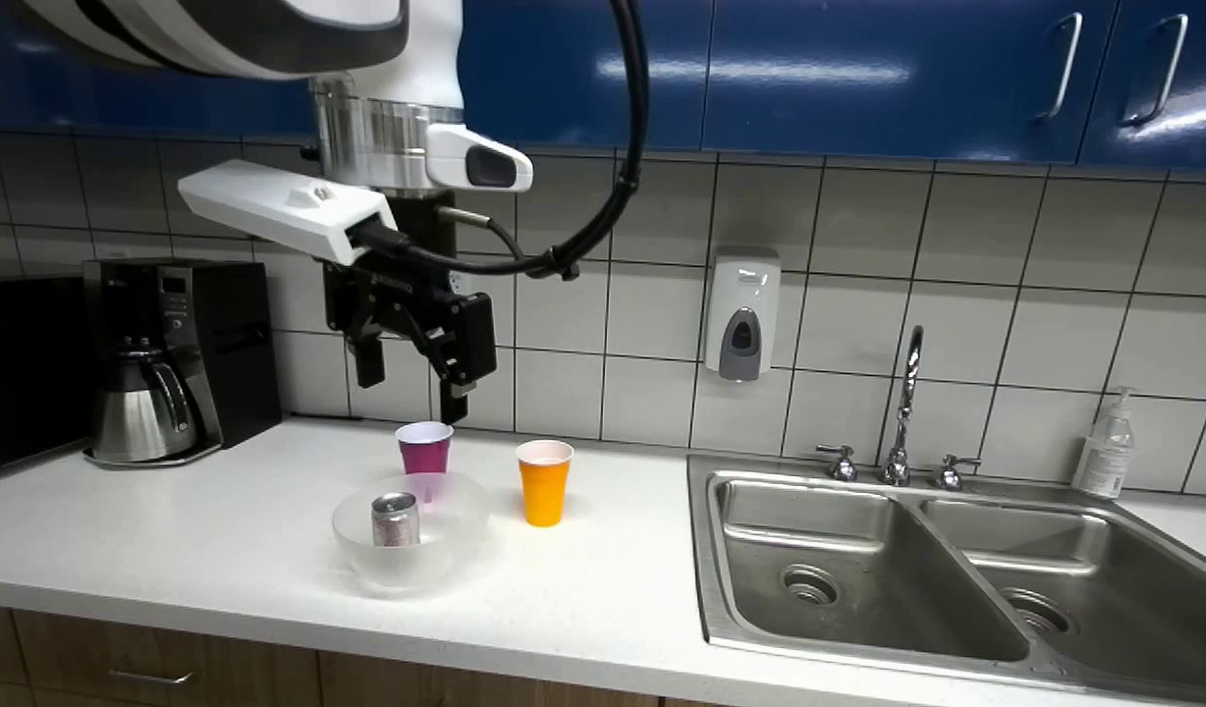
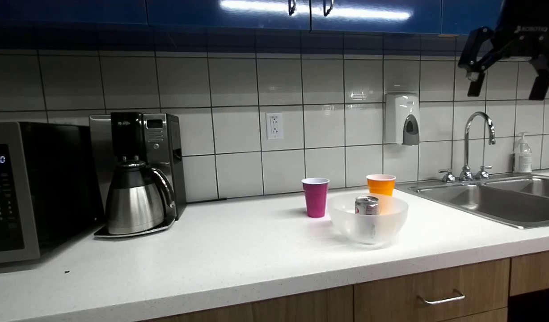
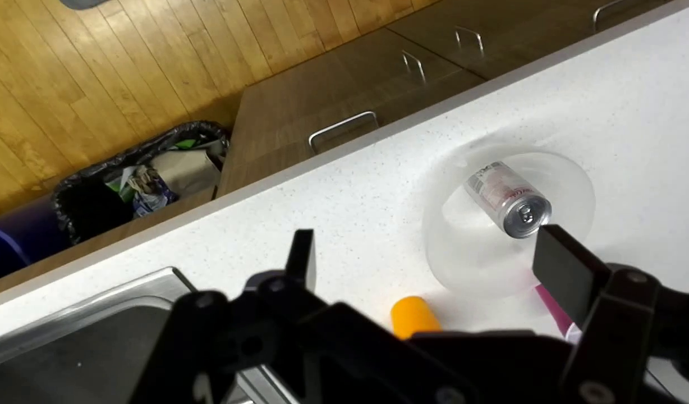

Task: Move the soda can closer to the sink

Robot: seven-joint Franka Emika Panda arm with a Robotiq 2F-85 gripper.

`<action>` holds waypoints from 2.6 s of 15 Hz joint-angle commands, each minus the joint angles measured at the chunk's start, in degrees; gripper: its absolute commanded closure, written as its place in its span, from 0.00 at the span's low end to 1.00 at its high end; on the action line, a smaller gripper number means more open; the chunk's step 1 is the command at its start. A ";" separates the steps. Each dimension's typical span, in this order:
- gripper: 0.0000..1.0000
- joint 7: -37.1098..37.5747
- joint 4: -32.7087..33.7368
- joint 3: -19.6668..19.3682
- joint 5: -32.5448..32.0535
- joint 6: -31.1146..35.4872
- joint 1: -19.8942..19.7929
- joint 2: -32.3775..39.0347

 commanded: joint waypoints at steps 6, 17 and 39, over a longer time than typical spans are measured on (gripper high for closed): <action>0.00 -0.26 -2.66 2.63 6.50 15.05 5.75 9.12; 0.00 -1.17 1.51 4.77 9.71 30.25 11.74 28.65; 0.00 -0.76 18.37 11.65 13.44 38.21 11.97 57.06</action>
